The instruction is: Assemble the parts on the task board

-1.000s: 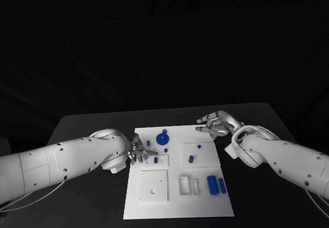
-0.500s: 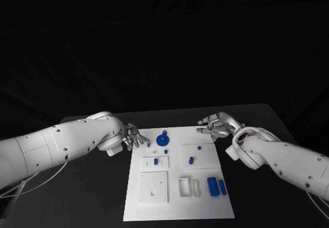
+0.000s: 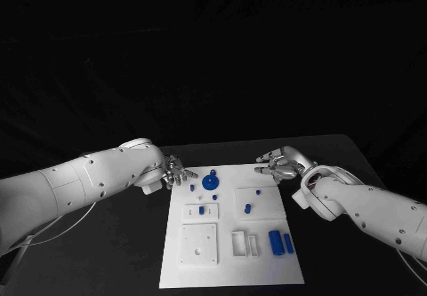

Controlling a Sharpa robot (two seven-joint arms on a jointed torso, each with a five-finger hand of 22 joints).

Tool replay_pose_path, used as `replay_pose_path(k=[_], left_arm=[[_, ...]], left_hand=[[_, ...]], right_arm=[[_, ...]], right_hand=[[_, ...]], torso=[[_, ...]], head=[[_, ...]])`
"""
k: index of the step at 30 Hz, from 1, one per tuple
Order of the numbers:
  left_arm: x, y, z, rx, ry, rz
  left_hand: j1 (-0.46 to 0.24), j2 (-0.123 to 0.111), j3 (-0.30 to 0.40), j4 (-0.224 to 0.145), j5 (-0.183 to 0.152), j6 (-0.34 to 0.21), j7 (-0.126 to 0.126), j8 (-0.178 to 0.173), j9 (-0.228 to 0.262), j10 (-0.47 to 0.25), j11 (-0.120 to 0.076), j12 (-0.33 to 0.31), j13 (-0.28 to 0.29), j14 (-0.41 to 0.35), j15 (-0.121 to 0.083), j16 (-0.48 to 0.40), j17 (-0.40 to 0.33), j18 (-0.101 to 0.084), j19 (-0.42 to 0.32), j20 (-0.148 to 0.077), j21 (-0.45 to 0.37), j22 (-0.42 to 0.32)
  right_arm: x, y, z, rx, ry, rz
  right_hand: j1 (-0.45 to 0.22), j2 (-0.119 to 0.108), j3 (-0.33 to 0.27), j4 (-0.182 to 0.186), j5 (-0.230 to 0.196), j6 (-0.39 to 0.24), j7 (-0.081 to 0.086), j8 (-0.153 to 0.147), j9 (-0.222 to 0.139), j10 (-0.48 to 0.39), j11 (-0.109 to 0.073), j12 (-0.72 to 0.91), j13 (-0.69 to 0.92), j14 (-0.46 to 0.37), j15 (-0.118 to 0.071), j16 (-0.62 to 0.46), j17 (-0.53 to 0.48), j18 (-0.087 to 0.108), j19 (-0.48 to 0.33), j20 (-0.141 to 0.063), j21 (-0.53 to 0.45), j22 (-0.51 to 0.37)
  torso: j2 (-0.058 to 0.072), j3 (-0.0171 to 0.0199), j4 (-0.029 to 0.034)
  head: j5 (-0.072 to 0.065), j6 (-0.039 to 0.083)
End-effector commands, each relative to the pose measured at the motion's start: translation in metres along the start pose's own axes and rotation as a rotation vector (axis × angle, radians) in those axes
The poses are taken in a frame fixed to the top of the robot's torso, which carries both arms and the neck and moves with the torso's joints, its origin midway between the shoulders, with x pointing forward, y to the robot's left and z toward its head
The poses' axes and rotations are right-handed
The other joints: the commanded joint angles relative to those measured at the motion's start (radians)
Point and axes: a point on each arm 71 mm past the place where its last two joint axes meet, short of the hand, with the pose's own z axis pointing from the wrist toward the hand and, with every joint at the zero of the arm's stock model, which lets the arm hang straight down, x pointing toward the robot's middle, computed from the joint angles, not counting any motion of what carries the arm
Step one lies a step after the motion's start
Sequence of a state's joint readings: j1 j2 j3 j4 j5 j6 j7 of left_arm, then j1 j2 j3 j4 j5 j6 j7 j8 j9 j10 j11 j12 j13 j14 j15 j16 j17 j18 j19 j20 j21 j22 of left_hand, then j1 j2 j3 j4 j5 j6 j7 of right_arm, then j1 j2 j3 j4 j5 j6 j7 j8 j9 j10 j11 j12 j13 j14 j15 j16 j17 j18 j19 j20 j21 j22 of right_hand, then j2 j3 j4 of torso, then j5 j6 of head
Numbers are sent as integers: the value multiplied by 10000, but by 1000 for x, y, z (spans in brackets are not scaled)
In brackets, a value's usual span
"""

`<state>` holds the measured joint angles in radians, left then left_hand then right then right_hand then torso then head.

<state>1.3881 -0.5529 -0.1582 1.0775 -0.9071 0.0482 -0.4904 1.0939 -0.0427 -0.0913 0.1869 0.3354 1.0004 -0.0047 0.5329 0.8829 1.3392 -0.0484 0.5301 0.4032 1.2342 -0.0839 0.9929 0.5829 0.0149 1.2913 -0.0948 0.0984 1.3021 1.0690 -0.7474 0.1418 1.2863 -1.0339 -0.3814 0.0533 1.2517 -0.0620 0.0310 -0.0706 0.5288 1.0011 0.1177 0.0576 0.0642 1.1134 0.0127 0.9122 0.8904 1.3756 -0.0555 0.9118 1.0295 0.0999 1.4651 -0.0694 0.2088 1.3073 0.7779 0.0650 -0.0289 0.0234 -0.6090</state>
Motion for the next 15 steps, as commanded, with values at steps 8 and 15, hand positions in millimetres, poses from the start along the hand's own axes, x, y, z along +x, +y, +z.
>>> replay_pose_path(k=[8, 15], left_arm=[[1, -10, 11, 313, 140, 748], [5, -11, 18, 231, 212, 1054]], left_hand=[[-129, 2, 100, 318, -44, -296, -31, 705, 179, -202, -3, 460, -25, -173, 5, 389, -239, -141, 15, -85, -12, 222], [-113, 248, -84, 63, 43, -347, -15, 686, 49, -270, 10, 488, -73, -233, 22, 430, -327, -134, -9, -68, -38, 221]], right_arm=[[2, 3, 1, -102, 81, 45], [2, 3, 1, -113, 75, 50]], right_hand=[[-94, -26, 10, -33, 59, -120, 37, 46, 7, -77, -3, -4, -18, -34, 7, -39, -22, 72, 255, -38, -56, 253], [-94, -26, 10, -33, 59, -120, 37, 46, 7, -77, -3, -4, -18, -34, 7, -39, -22, 72, 255, -38, -56, 253]], torso=[[14, -14, -18], [11, -12, -5]], head=[[-21, -15], [-36, -46]])
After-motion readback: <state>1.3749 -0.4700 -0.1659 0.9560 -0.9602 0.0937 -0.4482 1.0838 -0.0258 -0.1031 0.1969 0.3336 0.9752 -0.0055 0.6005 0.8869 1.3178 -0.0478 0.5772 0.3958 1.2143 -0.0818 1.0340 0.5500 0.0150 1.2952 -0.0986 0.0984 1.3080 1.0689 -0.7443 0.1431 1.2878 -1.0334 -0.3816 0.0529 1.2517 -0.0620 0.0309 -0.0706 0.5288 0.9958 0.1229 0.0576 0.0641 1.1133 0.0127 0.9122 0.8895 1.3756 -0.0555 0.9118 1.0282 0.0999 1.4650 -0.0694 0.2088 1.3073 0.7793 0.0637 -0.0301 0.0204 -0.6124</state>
